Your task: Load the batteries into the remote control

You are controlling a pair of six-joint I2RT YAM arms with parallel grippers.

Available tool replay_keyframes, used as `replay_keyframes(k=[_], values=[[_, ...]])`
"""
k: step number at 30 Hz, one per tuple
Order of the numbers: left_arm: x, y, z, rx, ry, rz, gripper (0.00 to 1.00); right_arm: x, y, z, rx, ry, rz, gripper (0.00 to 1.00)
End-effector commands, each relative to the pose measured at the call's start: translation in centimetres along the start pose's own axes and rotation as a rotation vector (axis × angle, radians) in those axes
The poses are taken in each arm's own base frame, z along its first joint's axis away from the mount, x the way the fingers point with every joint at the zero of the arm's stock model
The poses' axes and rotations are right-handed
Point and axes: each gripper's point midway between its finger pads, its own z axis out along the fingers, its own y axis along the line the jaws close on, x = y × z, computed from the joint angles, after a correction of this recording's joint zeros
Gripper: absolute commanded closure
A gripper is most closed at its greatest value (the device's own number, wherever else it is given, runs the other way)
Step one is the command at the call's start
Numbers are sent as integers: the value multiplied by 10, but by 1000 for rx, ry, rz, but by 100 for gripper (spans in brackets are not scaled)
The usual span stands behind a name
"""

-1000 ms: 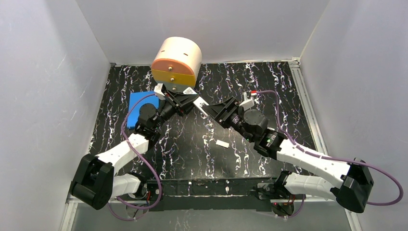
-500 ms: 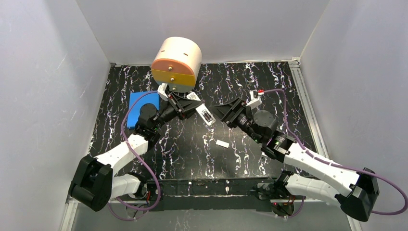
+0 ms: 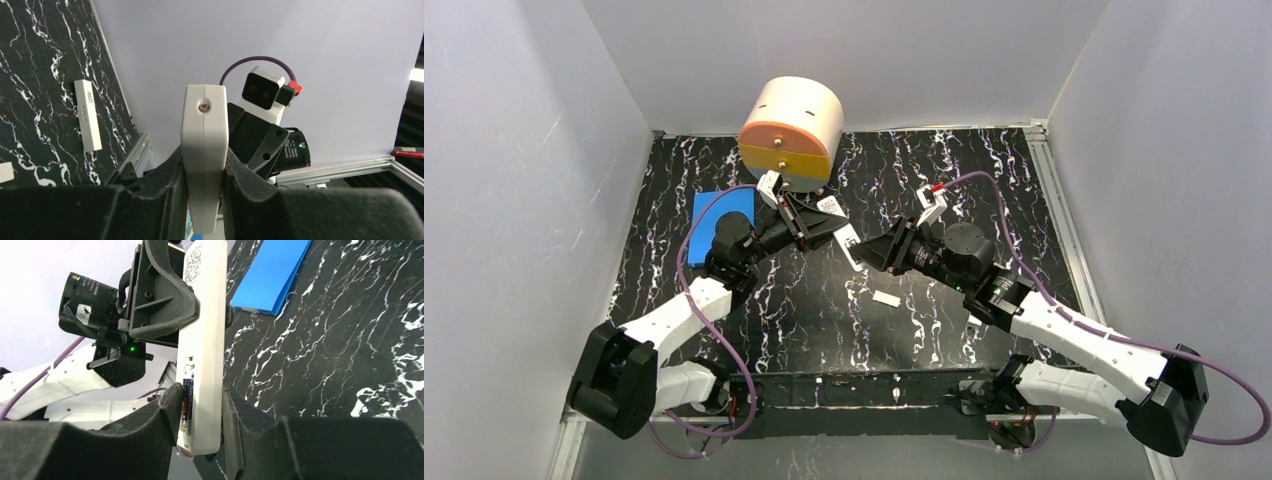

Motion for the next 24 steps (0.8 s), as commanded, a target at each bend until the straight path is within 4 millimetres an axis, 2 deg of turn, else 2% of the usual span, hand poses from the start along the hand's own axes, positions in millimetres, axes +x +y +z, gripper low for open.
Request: replay_keyframes(k=[1,3,4,6,8,13,15,20,24], values=[[5,-21,-1,54,38,53,100,10,8,1,-96,29,39,60],[6,-22,-2,56,43,56,100,14,9,2,-111,38,49,58],[6,-22,-2,57,43,59,100,13,10,2,-117,35,52,51],[7,-22,-3,57,44,66,100,8,15,-1,-132,15,54,29],[7,-17,-4,43,43,69,100,-1,19,-3,-138,-18,53,19],[4,8,-11,-20,12,80,100,-18,17,-11,-120,-68,56,16],[2,22,-17,-61,-6,91,100,-19,8,-15,-88,-68,43,16],[-6,66,-38,-208,-81,155,100,-18,-33,-26,91,-20,-107,17],[-8,102,-54,-321,-118,234,100,-7,-75,-33,270,113,-292,18]])
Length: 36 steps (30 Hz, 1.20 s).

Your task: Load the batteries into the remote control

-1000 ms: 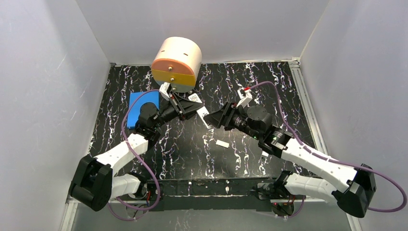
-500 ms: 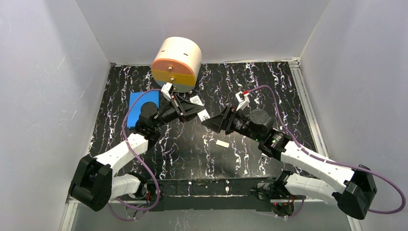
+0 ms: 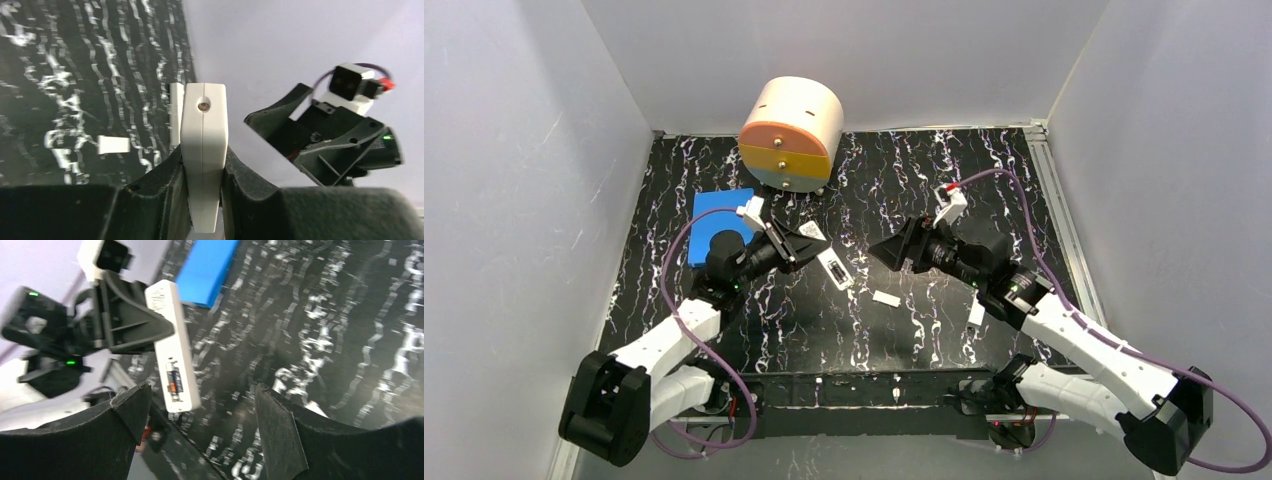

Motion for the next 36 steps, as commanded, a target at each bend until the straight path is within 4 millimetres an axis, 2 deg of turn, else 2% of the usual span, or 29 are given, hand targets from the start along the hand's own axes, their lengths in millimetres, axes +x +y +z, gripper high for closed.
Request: replay_keyframes(k=[1,4,6,9,16,20,24,30,36], values=[[-3,38,-8,-120,-52,130,100,8,-42,-7,194,124,-245,18],[0,44,-8,-127,-32,173,100,16,-53,-6,213,192,-344,19],[1,38,-8,-108,-20,204,100,27,-47,-5,143,254,-398,19],[1,28,-8,-76,-6,249,100,44,-53,-4,105,341,-463,19],[7,34,-9,-85,33,267,100,94,-110,14,254,650,-580,24],[10,54,-8,-148,44,227,100,117,-138,22,346,768,-625,25],[14,83,-6,-252,57,171,100,128,-159,26,405,808,-654,25],[21,108,5,-332,97,146,100,146,-171,28,379,906,-693,25],[24,114,10,-353,112,151,100,164,-169,31,282,983,-748,26]])
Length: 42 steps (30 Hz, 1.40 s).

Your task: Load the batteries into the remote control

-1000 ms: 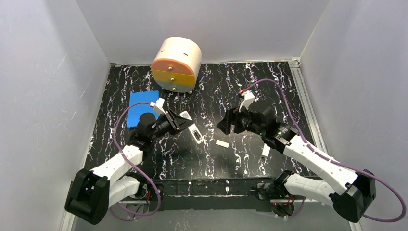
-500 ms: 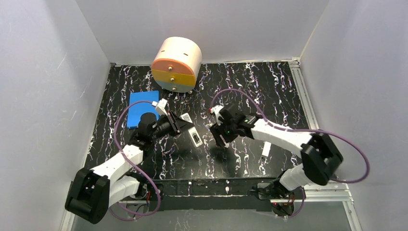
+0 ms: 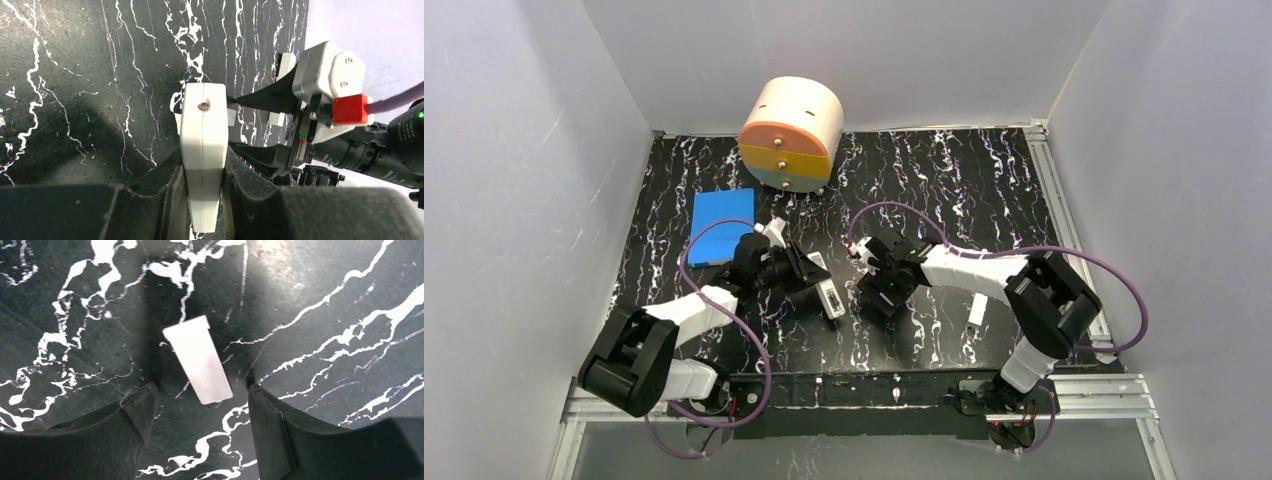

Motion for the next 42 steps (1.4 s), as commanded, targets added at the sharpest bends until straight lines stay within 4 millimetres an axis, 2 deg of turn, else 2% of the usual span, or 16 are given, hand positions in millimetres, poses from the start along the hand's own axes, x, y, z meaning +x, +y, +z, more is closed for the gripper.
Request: replay_keyframes(k=[1,6,13,17,22,25,29,34,38,40,42], values=[[-13,-17,2,31,-35,52,100,-14,13,1,-57,-20,-120,26],[-13,-20,-1,42,-41,61,100,-16,11,12,-40,-3,-181,32],[-9,-15,-4,32,-45,54,100,-5,33,22,-187,73,-199,43],[-10,-11,-3,19,-51,47,100,0,24,27,-127,83,-159,52],[-12,-2,2,-23,-73,47,100,-10,1,21,38,-16,-67,61],[-14,2,5,-46,-107,47,100,-21,-9,12,113,-100,1,63],[-14,5,11,-74,-175,32,100,-26,-25,4,222,-155,153,63],[-19,8,23,-101,-297,10,99,-30,-28,1,260,-204,347,63],[-20,12,32,-135,-336,7,91,-31,-27,2,252,-231,464,63],[-21,16,32,-151,-349,-7,84,-31,-26,3,243,-238,495,63],[-20,23,30,-171,-366,-27,81,-29,-28,4,244,-237,521,63]])
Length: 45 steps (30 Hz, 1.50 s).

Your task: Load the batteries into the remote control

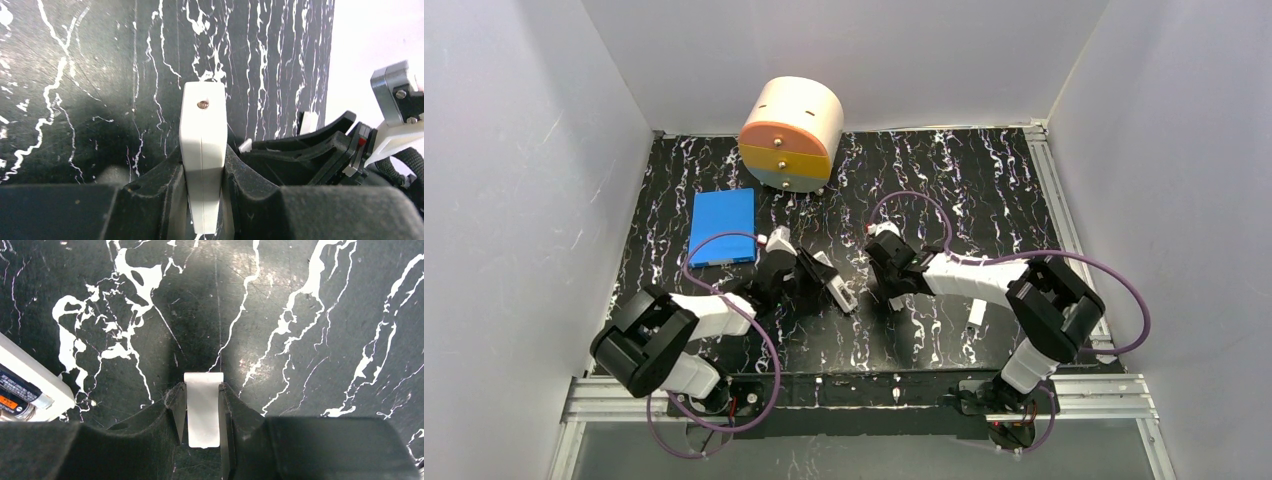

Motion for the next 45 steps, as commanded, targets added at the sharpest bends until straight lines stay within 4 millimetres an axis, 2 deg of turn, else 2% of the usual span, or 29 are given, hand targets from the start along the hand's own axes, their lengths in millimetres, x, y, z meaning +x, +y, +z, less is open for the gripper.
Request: replay_keyframes(k=[1,9,13,18,22,24,27,30,33,39,42,45], values=[[-18,13,1,-56,-125,-40,78,-6,-7,-1,24,-38,143,63],[-8,35,-8,-111,-129,-112,56,-5,-12,3,9,-35,194,63],[-3,46,-13,-153,-118,-178,49,-4,-12,4,1,-32,204,62],[4,59,-22,-229,-105,-251,45,-4,-10,6,-10,-28,215,62],[7,75,-39,-348,-102,-315,38,-8,-9,3,-27,-37,237,62],[5,77,-48,-382,-107,-323,34,-13,-8,0,-44,-53,263,62],[-3,65,-57,-370,-107,-278,25,-24,-7,-6,-74,-86,323,62],[-9,33,-59,-276,-48,-136,19,-33,-10,-11,-98,-107,382,62],[-5,-7,-57,-146,56,14,15,-38,-13,-14,-132,-120,442,62],[17,-67,-56,48,175,236,15,-53,-15,-32,-205,-168,551,62],[27,-77,-48,87,189,265,15,-63,-12,-44,-263,-199,637,62],[33,-71,-37,55,189,267,15,-67,-13,-47,-275,-213,660,61]])
